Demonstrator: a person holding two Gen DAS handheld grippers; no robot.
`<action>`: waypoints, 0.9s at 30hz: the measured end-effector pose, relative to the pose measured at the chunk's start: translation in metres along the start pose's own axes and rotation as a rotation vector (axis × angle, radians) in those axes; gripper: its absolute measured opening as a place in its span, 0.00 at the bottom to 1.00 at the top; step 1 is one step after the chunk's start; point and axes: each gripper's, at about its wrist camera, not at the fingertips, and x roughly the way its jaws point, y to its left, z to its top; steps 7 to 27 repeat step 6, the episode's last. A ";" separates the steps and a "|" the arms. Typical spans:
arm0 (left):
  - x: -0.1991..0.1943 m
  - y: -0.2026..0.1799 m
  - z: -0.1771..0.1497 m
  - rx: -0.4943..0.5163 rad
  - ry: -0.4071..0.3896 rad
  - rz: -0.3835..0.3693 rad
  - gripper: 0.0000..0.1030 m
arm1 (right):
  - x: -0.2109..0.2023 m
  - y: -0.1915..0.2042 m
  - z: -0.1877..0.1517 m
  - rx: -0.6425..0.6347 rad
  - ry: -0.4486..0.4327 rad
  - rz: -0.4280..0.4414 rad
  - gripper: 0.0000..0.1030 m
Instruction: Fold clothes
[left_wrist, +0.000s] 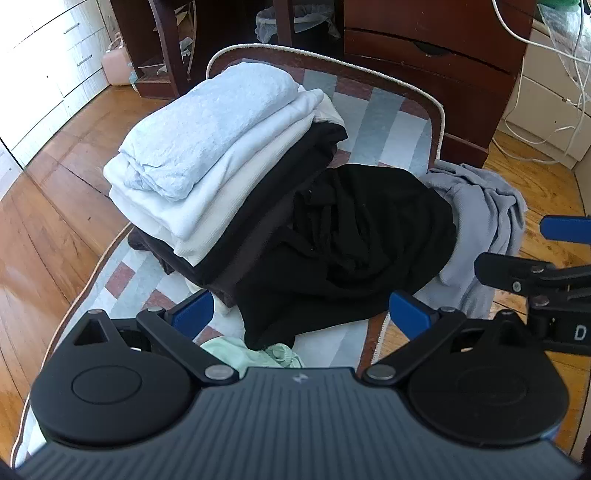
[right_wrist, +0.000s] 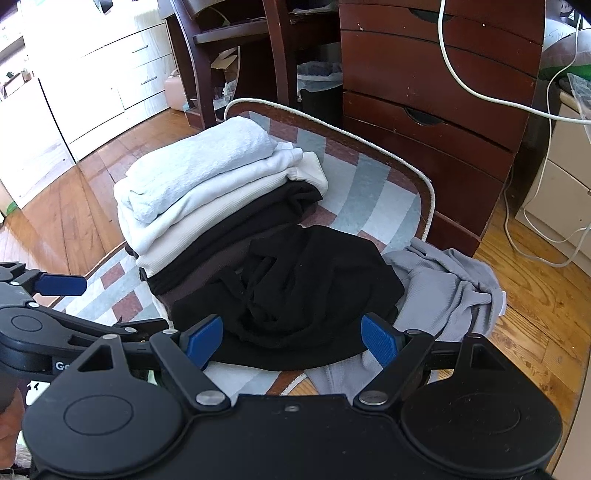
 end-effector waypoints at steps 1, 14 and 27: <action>0.000 0.000 0.000 -0.003 0.001 -0.002 1.00 | 0.000 0.000 0.000 0.000 0.000 0.000 0.83; 0.000 0.001 -0.001 -0.008 0.004 -0.001 1.00 | 0.001 0.000 0.000 -0.003 0.004 0.000 0.83; 0.000 0.001 -0.001 -0.008 0.004 -0.001 1.00 | 0.001 0.000 0.000 -0.003 0.004 0.000 0.83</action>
